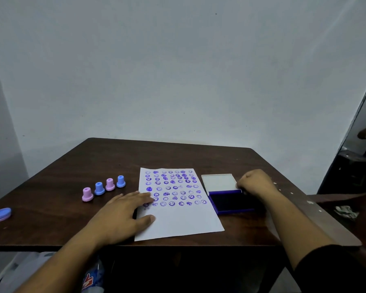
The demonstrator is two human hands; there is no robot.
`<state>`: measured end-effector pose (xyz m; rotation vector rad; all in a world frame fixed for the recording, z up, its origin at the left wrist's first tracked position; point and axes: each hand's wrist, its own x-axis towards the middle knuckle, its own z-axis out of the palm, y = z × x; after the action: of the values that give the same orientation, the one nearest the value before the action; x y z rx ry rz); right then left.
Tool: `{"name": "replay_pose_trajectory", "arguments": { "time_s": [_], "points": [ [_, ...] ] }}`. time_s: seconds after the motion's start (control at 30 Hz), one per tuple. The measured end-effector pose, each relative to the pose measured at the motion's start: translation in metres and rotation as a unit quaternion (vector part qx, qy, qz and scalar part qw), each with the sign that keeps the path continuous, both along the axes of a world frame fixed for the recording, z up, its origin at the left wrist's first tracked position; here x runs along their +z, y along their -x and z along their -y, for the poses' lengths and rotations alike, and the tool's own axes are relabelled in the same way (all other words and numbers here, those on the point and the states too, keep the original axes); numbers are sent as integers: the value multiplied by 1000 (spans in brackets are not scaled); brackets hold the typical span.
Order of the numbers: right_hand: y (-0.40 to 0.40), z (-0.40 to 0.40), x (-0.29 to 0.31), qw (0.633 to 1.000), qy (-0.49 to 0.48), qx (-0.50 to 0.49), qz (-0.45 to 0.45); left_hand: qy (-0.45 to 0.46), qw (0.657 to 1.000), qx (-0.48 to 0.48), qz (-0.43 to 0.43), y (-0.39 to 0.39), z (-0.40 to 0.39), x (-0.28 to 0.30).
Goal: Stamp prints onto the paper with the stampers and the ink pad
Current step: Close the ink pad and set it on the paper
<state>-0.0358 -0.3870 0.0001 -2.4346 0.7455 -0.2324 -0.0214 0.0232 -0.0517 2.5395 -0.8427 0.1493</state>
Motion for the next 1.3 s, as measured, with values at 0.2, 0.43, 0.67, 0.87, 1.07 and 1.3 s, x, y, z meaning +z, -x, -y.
{"name": "replay_pose_trajectory", "arguments": {
  "time_s": [0.2, 0.43, 0.67, 0.87, 1.07, 1.3],
  "points": [
    [9, 5, -14, 996, -47, -19, 80, -2, 1000, -2, -5, -2, -1, 0],
    [36, 12, -27, 973, -128, 56, 184, 2, 1000, -5, -6, -4, -1, -2],
    [66, 20, -26, 978, -63, 113, 164, -36, 999, -7, -20, -5, 0, 0],
    [76, 24, -24, 983, -3, 137, 120, -45, 999, -3, -27, -3, 2, 3],
    [83, 23, -18, 982, 15, 172, 72, -45, 999, -3, -26, -2, 1, 3],
    [89, 24, -22, 973, -4, 230, 33, -46, 999, -4, -25, -3, 3, 4]
  ]
}}
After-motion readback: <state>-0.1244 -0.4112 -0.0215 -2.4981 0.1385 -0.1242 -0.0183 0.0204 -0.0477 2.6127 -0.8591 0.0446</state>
